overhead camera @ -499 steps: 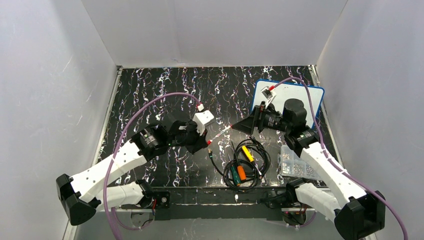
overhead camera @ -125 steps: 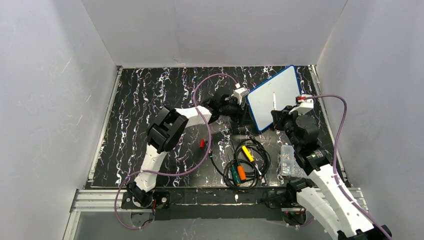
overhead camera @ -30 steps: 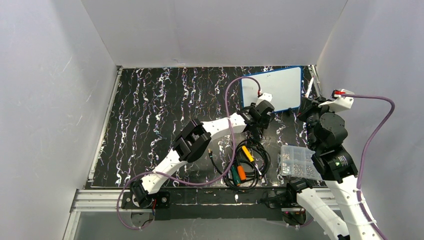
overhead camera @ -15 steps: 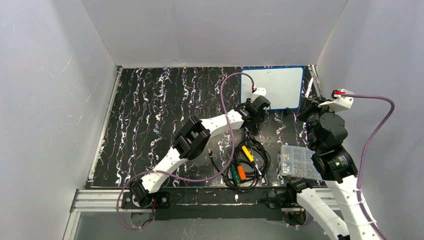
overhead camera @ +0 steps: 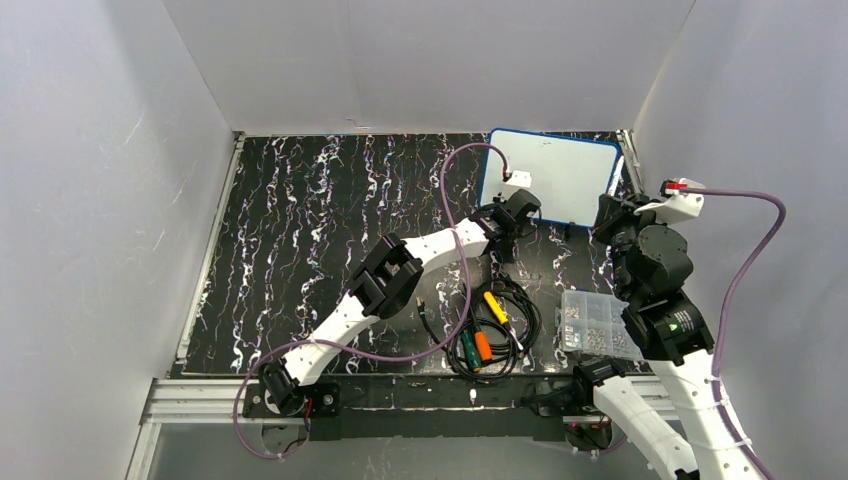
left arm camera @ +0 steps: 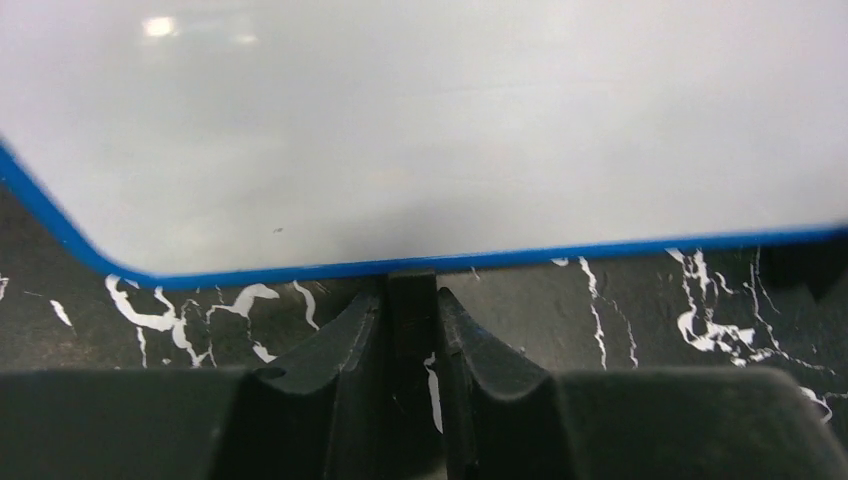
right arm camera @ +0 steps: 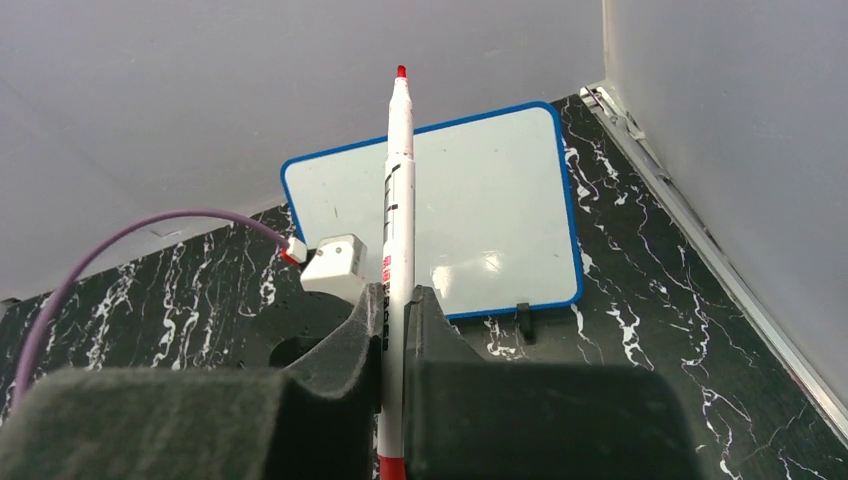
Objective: Write a sentence on the whiteboard
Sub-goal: Move the whiteboard to the center of the board.
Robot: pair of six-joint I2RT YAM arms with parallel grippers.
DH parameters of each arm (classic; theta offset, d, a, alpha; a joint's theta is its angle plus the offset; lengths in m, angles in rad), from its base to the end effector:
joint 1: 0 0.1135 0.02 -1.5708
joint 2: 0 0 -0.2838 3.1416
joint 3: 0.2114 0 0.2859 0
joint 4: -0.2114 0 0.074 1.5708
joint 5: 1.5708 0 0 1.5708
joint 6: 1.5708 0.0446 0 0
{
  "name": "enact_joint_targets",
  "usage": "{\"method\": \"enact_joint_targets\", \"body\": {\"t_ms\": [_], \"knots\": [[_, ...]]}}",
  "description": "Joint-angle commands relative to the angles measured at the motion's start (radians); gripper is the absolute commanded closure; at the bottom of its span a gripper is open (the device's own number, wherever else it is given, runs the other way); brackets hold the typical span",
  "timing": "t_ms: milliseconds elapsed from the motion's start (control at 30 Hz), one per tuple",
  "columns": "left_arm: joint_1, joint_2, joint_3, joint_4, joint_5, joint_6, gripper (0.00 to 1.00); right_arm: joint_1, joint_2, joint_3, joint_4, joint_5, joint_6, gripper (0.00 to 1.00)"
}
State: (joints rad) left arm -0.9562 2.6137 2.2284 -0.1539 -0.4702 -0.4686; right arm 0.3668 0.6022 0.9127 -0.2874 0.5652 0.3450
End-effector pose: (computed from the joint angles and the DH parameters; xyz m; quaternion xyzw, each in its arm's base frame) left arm 0.3881 -0.5148 0.1486 0.0927 0.8487 -0.1602 0.4955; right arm 0.1445 0.0299 0.4194 0.1921 0.6733 0.0566 0.7117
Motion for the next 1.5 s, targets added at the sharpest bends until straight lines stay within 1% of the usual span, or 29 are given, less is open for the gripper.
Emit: {"method": "enact_joint_targets", "body": {"t_ms": [0, 33, 200, 300, 667, 867, 933, 1133, 1367, 1400, 1467], "knots": [[0.015, -0.022, -0.026, 0.052, -0.078, 0.022, 0.95, -0.003, 0.008, -0.014, 0.042, -0.002, 0.002, 0.99], [0.014, -0.037, -0.052, 0.063, -0.088, 0.026, 1.0, -0.004, 0.01, -0.014, 0.042, -0.002, 0.0, 0.99], [0.013, -0.137, -0.233, 0.146, -0.13, 0.025, 1.0, -0.003, 0.016, -0.02, 0.045, -0.005, 0.0, 0.99], [0.0, -0.191, -0.325, 0.195, -0.182, 0.043, 1.0, -0.003, 0.021, -0.02, 0.045, -0.008, 0.001, 0.99], [-0.055, -0.39, -0.617, 0.208, -0.312, -0.034, 1.0, -0.003, 0.023, -0.021, 0.036, -0.026, 0.003, 0.99], [-0.093, -0.508, -0.782, 0.168, -0.324, -0.137, 1.0, -0.003, 0.031, -0.027, 0.028, -0.056, 0.015, 0.99], [-0.114, -0.537, -0.816, 0.12, -0.339, -0.182, 1.0, -0.002, 0.035, -0.028, 0.024, -0.066, 0.018, 0.99], [-0.179, -0.595, -0.876, -0.017, -0.383, -0.302, 1.0, -0.003, 0.044, -0.031, 0.012, -0.094, 0.028, 0.99], [-0.194, -0.669, -0.927, -0.1, -0.365, -0.384, 1.0, -0.003, 0.073, -0.029, -0.005, -0.149, 0.034, 0.99], [-0.194, -0.684, -0.935, -0.108, -0.357, -0.389, 0.97, -0.003, 0.077, -0.026, -0.011, -0.161, 0.035, 0.99], [-0.195, -0.719, -0.966, -0.113, -0.338, -0.405, 0.84, -0.003, 0.081, -0.026, -0.019, -0.188, 0.037, 0.99]]}}
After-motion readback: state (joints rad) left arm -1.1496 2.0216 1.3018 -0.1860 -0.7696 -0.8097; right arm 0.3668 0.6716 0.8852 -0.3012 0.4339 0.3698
